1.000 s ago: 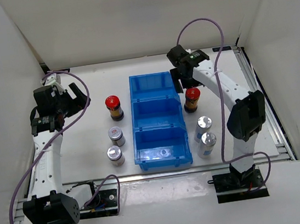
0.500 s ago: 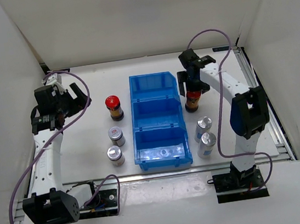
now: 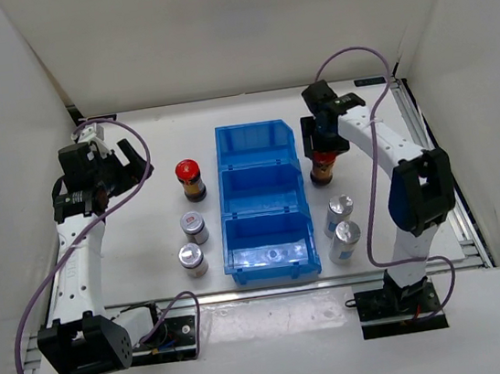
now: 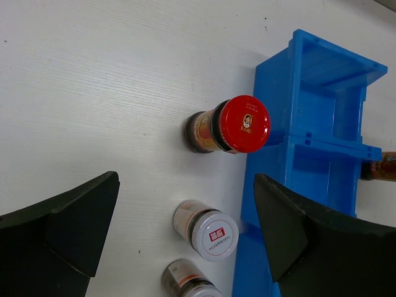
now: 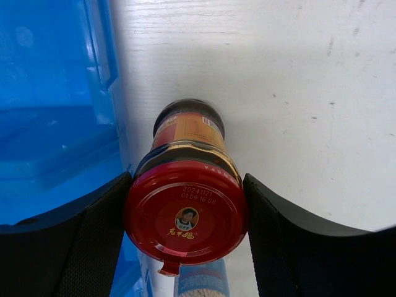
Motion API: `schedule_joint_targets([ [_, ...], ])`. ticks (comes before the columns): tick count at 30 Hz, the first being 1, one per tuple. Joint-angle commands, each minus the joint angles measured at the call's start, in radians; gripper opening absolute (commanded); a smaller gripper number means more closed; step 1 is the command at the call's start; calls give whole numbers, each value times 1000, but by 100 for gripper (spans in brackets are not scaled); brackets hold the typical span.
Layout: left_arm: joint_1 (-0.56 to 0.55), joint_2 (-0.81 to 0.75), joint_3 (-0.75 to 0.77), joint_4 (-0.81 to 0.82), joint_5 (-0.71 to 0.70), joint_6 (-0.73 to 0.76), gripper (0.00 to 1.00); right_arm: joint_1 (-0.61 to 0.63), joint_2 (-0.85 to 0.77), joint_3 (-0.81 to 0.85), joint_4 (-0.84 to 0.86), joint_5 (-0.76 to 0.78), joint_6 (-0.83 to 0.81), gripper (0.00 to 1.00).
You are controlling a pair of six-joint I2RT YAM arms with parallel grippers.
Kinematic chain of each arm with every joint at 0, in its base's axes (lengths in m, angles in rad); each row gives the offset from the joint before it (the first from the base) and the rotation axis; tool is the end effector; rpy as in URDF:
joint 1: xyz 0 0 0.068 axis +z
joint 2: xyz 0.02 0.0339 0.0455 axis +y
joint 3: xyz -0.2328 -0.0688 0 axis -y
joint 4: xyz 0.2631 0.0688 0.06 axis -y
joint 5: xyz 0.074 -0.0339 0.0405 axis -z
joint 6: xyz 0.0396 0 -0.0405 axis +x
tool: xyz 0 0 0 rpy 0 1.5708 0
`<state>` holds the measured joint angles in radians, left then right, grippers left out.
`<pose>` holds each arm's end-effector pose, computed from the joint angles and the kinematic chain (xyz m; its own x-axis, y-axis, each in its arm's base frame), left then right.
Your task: Organize the condiment bottles
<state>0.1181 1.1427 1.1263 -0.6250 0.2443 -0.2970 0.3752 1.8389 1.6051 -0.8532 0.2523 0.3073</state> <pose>0.2767 0.0232 0.3137 -0.5910 -0.3561 -0.7238 -0.0992 0.9226 -0.3729 0.3793 0.1388 0.2359 -0.8597 -0.0238 -0.5102 0.0139 0.9975 -0.0699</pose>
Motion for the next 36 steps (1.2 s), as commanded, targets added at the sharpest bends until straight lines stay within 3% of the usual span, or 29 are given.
schedule_joint_targets([
  [1,3,-4,-3,-1,13,-1,100,-4,-139,77,-12,97,7,21],
  [2,3,-4,-3,-1,13,-1,100,8,-161,97,-24,113,7,14],
  [6,3,-4,-3,-1,13,-1,100,54,-207,185,-81,146,7,0],
  [10,3,-4,-3,-1,13,-1,100,126,-256,254,-139,159,-2,0],
  [15,3,-4,-3,-1,13,-1,100,319,-329,254,-210,159,-22,0],
  [25,3,23,6,-1,38,-1,100,540,-527,44,-242,13,47,0],
  [36,3,54,6,10,58,-10,100,602,-538,-227,-83,-2,105,0],
])
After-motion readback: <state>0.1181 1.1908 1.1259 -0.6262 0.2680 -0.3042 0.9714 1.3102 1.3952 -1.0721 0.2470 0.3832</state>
